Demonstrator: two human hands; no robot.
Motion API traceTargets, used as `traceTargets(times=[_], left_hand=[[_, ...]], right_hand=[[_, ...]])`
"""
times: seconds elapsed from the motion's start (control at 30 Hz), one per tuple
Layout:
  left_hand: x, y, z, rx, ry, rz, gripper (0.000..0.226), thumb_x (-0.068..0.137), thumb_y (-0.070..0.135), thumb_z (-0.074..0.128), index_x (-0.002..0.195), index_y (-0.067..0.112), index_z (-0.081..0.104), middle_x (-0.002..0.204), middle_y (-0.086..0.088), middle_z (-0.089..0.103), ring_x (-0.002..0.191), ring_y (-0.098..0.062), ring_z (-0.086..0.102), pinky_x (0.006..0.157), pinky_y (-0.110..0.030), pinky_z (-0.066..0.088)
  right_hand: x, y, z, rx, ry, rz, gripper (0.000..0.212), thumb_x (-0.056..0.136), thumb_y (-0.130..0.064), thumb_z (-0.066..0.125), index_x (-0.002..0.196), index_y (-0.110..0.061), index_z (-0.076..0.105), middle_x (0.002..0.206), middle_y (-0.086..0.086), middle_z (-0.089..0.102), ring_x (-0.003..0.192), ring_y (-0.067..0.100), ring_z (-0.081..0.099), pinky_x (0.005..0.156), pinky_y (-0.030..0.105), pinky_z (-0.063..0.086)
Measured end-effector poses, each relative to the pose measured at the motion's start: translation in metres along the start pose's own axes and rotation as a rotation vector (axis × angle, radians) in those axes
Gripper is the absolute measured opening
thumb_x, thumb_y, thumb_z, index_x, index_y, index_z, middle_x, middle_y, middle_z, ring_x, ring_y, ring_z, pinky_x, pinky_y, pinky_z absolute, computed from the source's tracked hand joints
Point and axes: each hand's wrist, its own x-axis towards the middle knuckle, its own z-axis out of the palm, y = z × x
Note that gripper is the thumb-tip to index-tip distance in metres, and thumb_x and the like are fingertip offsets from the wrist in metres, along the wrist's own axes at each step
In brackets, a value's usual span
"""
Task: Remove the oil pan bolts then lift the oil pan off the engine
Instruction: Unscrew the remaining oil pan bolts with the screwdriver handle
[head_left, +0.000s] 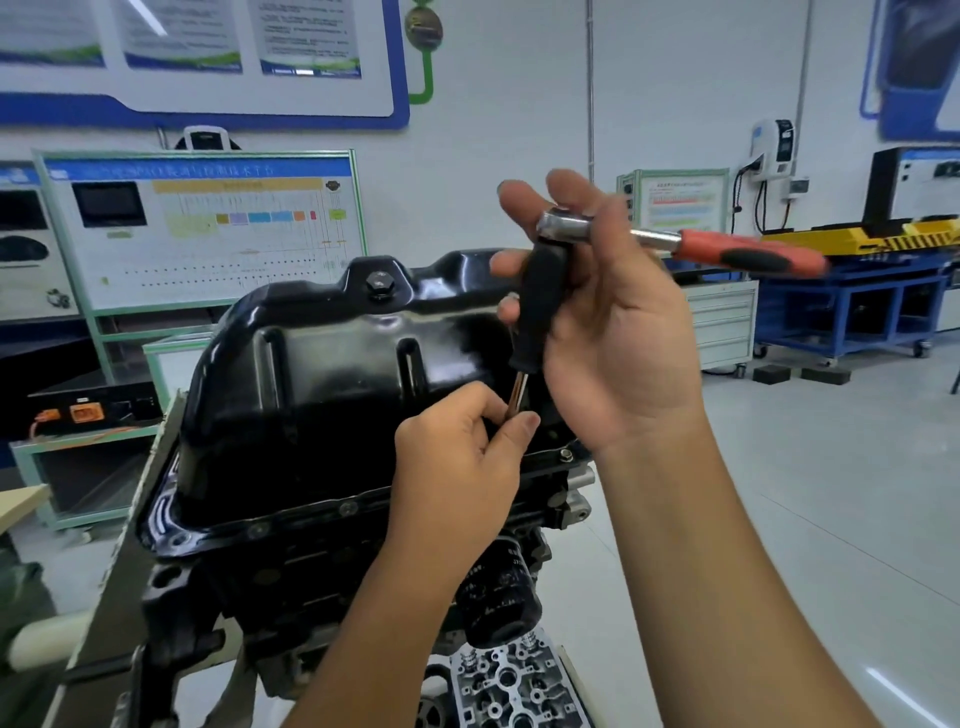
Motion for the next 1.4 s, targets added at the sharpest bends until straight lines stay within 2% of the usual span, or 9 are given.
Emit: traceTargets(times=[0.13,0.3,0.53,0.77,0.97,1.07,1.17,1.3,1.4], left_hand=[[0.0,0.001,0.0,0.023,-0.038,0.017,0.023,0.088,0.032,0.076,0.07,0.025,0.063,0.044,0.01,0.035,0.041,-0.008,0.032,0.043,-0.016,0.029],[0.001,-0.002,0.001,0.01,-0.029,-0.027,0.034,0.087,0.028,0.081,0.065,0.026,0.055,0.042,0.011,0.035,0.04,-0.009,0.031,0.043,-0.014,0.028],[-0.001,-0.002,0.002,0.033,-0.021,0.014,0.032,0.084,0.039,0.073,0.069,0.022,0.051,0.045,0.009,0.036,0.042,-0.011,0.029,0.042,-0.023,0.027],[0.002,-0.003,-0.005,-0.137,-0.139,0.005,0.031,0.097,0.028,0.061,0.068,0.018,0.058,0.052,-0.001,0.041,0.049,-0.006,0.033,0.046,-0.025,0.03],[0.001,0.0,-0.002,-0.147,-0.098,-0.018,0.032,0.092,0.028,0.068,0.065,0.014,0.058,0.048,-0.004,0.041,0.046,-0.005,0.03,0.044,-0.027,0.026],[0.0,0.001,0.0,-0.091,-0.041,-0.001,0.031,0.091,0.033,0.069,0.066,0.016,0.062,0.049,-0.006,0.048,0.043,-0.007,0.035,0.044,-0.035,0.035],[-0.001,-0.001,0.002,-0.062,0.021,0.005,0.025,0.089,0.034,0.072,0.07,0.019,0.068,0.047,-0.003,0.047,0.041,-0.007,0.034,0.042,-0.028,0.034],[-0.001,0.0,0.004,-0.074,-0.014,-0.007,0.021,0.09,0.032,0.074,0.073,0.022,0.069,0.043,0.008,0.033,0.042,-0.007,0.027,0.044,-0.023,0.026],[-0.001,-0.001,-0.001,-0.123,-0.108,-0.016,0.024,0.092,0.035,0.066,0.075,0.018,0.067,0.048,-0.005,0.04,0.047,-0.014,0.03,0.044,-0.039,0.03]], right_hand=[[0.001,-0.001,-0.001,-0.027,-0.004,0.0,0.026,0.107,-0.028,0.045,0.112,-0.014,0.066,0.113,0.011,0.075,0.082,0.026,0.07,0.067,0.037,0.044],[-0.002,0.003,-0.002,-0.62,0.021,-0.435,0.018,0.097,-0.009,0.068,0.114,-0.005,0.072,0.094,0.009,0.078,0.086,0.031,0.077,0.078,0.046,0.063],[-0.001,0.0,0.001,0.119,-0.026,0.052,0.036,0.109,-0.034,0.037,0.102,-0.015,0.066,0.104,0.008,0.076,0.072,0.021,0.068,0.061,0.03,0.046],[0.01,0.006,0.004,-0.573,-0.048,-0.371,0.011,0.099,-0.009,0.064,0.105,-0.011,0.073,0.11,0.014,0.077,0.1,0.034,0.073,0.097,0.055,0.056],[0.008,0.013,0.006,0.084,-0.068,0.069,0.034,0.106,-0.037,0.038,0.102,-0.015,0.064,0.091,0.007,0.075,0.057,0.02,0.062,0.056,0.028,0.044],[0.006,0.008,0.0,-0.201,-0.042,-0.197,0.013,0.105,-0.02,0.053,0.104,-0.016,0.065,0.108,0.011,0.076,0.078,0.027,0.073,0.067,0.035,0.054],[0.006,0.007,-0.004,-0.62,0.024,-0.46,0.009,0.098,-0.012,0.067,0.106,-0.015,0.069,0.108,0.005,0.077,0.092,0.015,0.075,0.081,0.025,0.056],[0.002,0.002,0.004,0.02,0.003,0.001,0.022,0.107,-0.03,0.046,0.103,-0.015,0.062,0.102,0.01,0.077,0.069,0.022,0.068,0.062,0.032,0.051],[0.002,-0.001,0.002,0.063,-0.006,0.105,0.028,0.108,-0.032,0.041,0.099,-0.017,0.063,0.102,0.009,0.077,0.067,0.021,0.067,0.061,0.031,0.048]])
